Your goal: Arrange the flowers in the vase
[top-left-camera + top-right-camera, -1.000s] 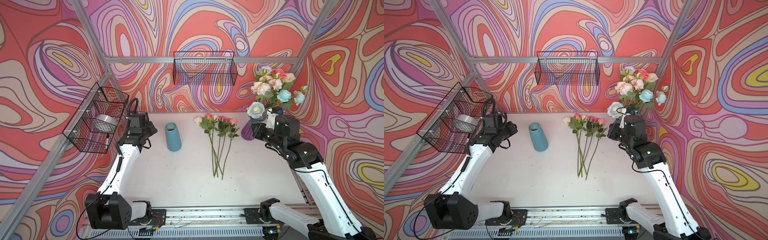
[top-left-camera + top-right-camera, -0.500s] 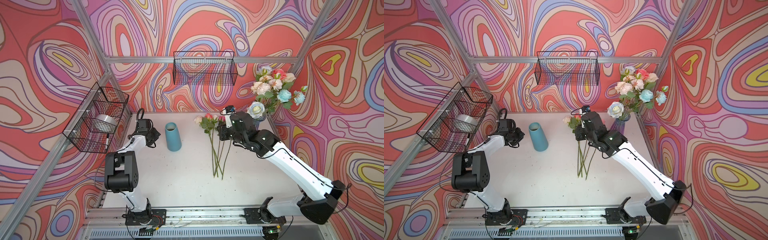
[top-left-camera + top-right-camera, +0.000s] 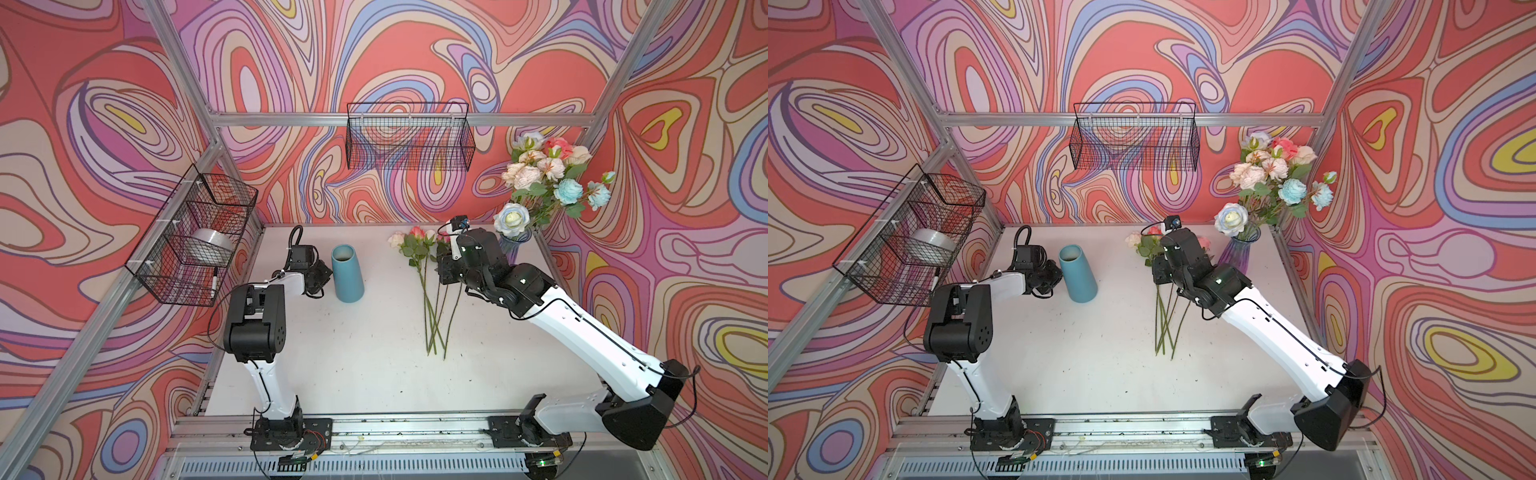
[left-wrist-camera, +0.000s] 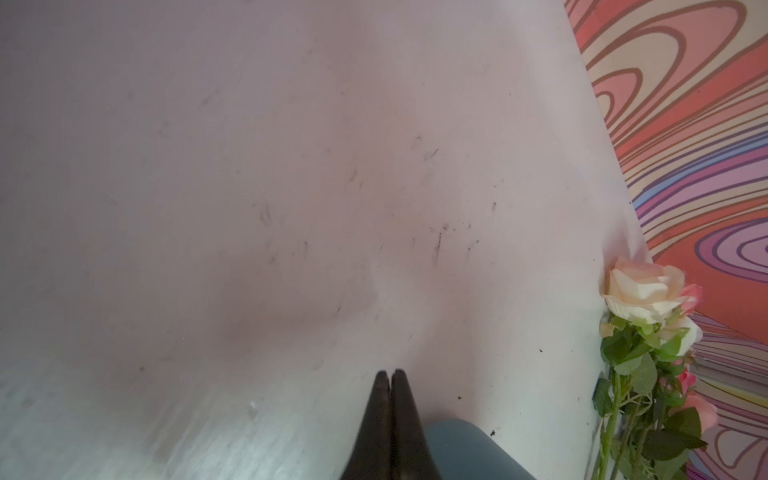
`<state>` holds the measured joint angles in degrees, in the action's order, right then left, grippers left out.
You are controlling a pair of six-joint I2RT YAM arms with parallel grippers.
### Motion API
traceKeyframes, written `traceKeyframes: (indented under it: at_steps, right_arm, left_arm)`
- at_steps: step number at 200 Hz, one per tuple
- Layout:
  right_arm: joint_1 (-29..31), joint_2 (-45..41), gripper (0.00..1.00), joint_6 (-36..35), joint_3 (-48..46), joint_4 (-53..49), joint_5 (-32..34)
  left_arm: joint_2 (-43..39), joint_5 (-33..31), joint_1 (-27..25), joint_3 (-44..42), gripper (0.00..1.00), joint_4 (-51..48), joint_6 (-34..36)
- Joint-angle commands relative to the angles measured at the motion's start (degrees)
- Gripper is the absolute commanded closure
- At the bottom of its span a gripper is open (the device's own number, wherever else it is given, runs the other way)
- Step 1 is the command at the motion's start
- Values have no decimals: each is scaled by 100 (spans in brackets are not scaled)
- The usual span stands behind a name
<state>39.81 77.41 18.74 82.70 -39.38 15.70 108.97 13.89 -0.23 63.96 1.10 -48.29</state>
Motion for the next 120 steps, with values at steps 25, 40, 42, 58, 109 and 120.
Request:
traceKeyframes:
  at_steps: [25,40,42,58,109,120]
  right_arm:
    - [9,90,76,-64,-41,91,50]
    - [12,112,76,-59,-69,116,60]
    - [10,116,76,-67,-69,117,68]
    - [9,168,76,-68,-67,129,79]
    - [9,722,72,-150,153,72,37]
    - [10,899,71,-151,203,92,22]
  left_arm:
    - [147,93,-232,-209,100,428,44]
    - [132,107,-329,-285,100,521,68]
    - [126,114,-353,-287,100,529,84]
    - [108,99,-512,-281,100,574,194]
    - [147,230,-988,-244,100,759,279]
    - [105,216,-1123,-257,100,751,302]
